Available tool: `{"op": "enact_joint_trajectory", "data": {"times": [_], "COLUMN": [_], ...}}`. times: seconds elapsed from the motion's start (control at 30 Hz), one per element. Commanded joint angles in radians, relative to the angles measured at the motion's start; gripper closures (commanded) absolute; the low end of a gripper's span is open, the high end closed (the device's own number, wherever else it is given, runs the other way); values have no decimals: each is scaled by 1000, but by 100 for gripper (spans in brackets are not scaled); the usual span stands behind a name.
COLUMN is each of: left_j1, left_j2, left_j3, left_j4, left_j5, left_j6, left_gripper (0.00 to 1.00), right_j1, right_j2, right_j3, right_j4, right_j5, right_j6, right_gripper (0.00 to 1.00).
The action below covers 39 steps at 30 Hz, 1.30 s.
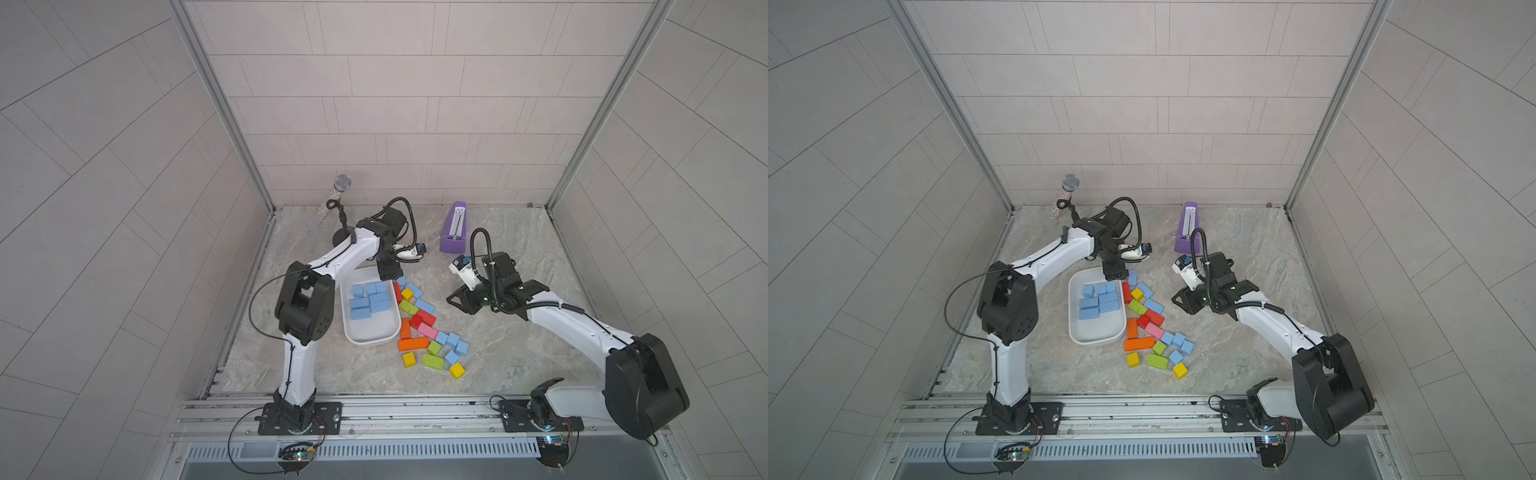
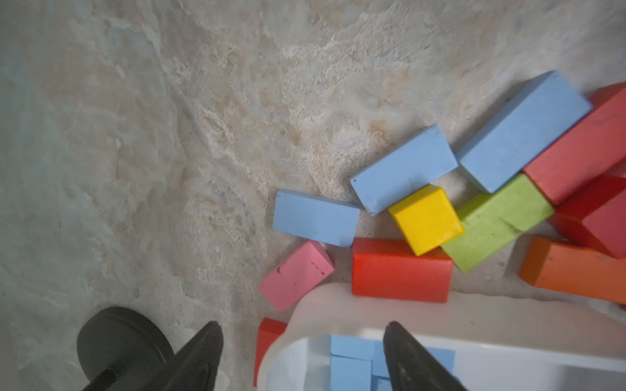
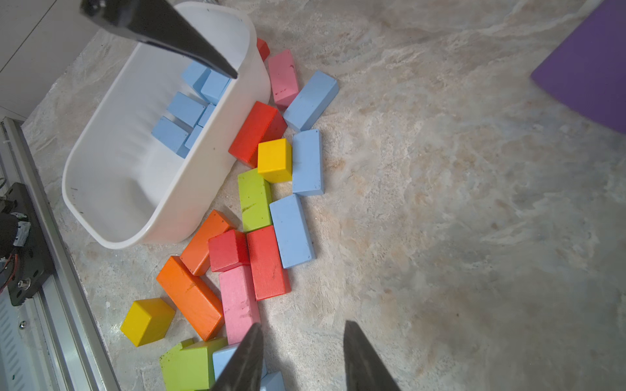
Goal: Pick out the blue building blocks
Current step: Pick up the building block from the center of the board.
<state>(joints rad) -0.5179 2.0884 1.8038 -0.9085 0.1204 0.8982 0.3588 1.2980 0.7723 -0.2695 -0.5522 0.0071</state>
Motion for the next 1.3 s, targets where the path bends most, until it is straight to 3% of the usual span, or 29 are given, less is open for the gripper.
{"op": "enact_joint_trajectory", "data": {"times": [0.0, 0.23, 0.6, 0.87, 1.03, 1.27], "left_j1": [-18, -36, -42, -45, -46, -44], "left_j2": [108, 263, 351, 385, 389, 304], "left_j3": [150, 281, 340, 356, 376, 379], "left_j4": [-181, -223, -246, -250, -274, -276], "left_j5": [-69, -70, -61, -32, -19, 21], "left_j6": [75, 90, 96, 82, 70, -69], "left_gripper": [19, 17, 16, 27, 43, 56], "right_j1": [-9, -9, -11, -11, -11, -11], "right_j2": [-34, -32, -38, -42, -53, -68], "right_j3": [-29, -35, -41, -43, -48, -54], "right_j4": [37, 58, 58, 58, 58, 58], "right_j5": [15, -23, -18, -18, -15, -18], "right_j6": [24, 41, 39, 34, 34, 39], "right_gripper": [59, 59, 59, 60, 60, 61]}}
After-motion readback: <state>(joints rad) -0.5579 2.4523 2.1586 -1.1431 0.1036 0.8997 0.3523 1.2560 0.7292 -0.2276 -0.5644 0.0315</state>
